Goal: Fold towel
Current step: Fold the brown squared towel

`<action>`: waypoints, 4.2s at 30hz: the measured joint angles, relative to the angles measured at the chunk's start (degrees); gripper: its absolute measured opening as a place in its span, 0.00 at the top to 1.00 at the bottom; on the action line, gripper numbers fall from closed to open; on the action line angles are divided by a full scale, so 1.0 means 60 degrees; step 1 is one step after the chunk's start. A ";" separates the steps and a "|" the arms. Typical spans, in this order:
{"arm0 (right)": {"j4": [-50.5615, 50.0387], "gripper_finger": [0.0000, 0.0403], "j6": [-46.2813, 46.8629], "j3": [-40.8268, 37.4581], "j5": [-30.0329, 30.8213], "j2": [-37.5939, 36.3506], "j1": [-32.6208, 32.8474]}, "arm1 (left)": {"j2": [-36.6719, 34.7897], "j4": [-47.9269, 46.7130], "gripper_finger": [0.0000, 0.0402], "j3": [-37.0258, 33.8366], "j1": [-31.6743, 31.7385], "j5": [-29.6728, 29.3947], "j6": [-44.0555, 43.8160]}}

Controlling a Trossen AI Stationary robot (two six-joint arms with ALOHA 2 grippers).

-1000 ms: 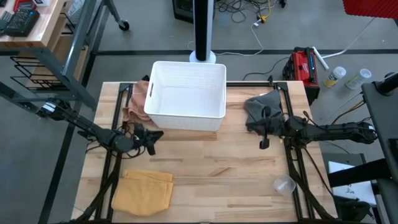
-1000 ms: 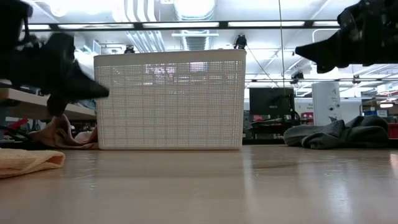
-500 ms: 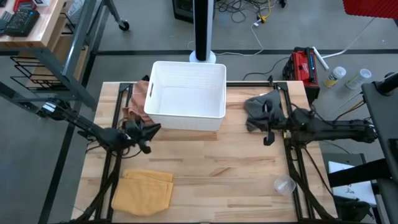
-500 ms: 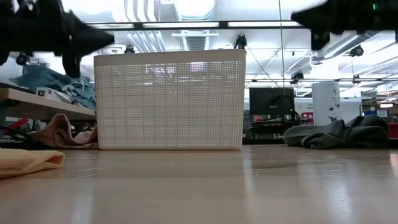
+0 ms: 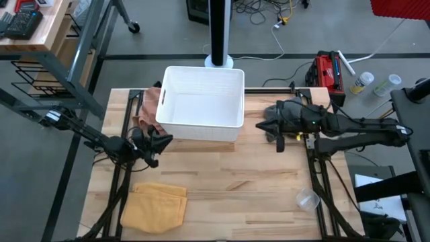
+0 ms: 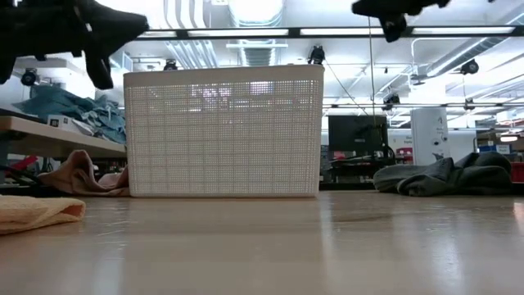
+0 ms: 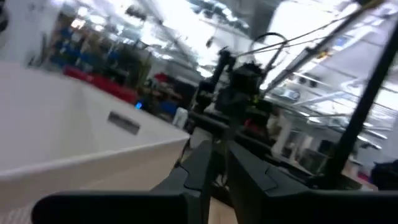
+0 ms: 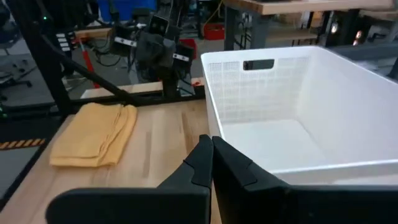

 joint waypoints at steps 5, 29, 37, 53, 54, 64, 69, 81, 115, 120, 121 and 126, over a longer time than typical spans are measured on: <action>-0.0001 1.00 -0.0215 0.0728 0.0000 0.0992 0.0000 | -0.0511 0.0304 0.91 0.0900 0.0000 -0.0432 0.3436; -0.4172 1.00 -0.2638 0.3844 0.0044 0.3127 0.0000 | 0.0920 -2.5997 0.90 0.8317 0.0240 0.0751 -0.8773; -0.4212 1.00 -0.2834 0.3806 0.0520 0.3202 -0.0009 | 0.1090 -2.6001 0.83 0.6716 0.0537 0.0798 -0.8761; -0.4393 1.00 -0.5652 0.3800 0.4921 0.3215 -0.0047 | 0.2068 -2.6050 0.73 0.7706 0.3588 0.0835 -1.1157; -0.4229 1.00 -0.6086 0.3800 0.5204 0.3215 -0.0047 | 0.2198 -2.6057 0.74 0.7780 0.3965 0.1026 -1.1140; -0.3457 1.00 -0.5147 0.4302 0.5997 0.3199 -0.0109 | 0.3474 -2.5750 0.72 0.7772 0.7067 0.1759 -0.8347; -0.4736 1.00 -0.4535 0.5179 0.5918 0.3183 -0.0106 | 0.3917 -2.4957 0.68 0.7747 0.7811 0.1705 -0.7201; -0.6824 1.00 -0.3353 0.6070 0.5902 0.3113 -0.0102 | 0.4579 -2.3832 0.70 0.7645 0.8244 0.0708 -0.6155; -0.7222 1.00 -0.2650 0.5997 0.5174 0.3120 -0.0084 | 0.4466 -2.2787 0.67 0.6974 0.8976 0.1292 -0.4928; -0.7212 1.00 -0.2654 0.5997 0.5178 0.3120 -0.0084 | 0.4396 -2.2690 0.69 0.7187 0.8963 0.1929 -0.4909; -0.7203 1.00 -0.2657 0.5997 0.5178 0.3120 -0.0085 | 0.4370 -2.2589 0.69 0.7304 0.8949 0.2125 -0.4939; -0.7197 1.00 -0.2657 0.5991 0.5182 0.3142 -0.0087 | 0.4244 -2.2374 0.67 0.7877 0.8763 0.2294 -0.4863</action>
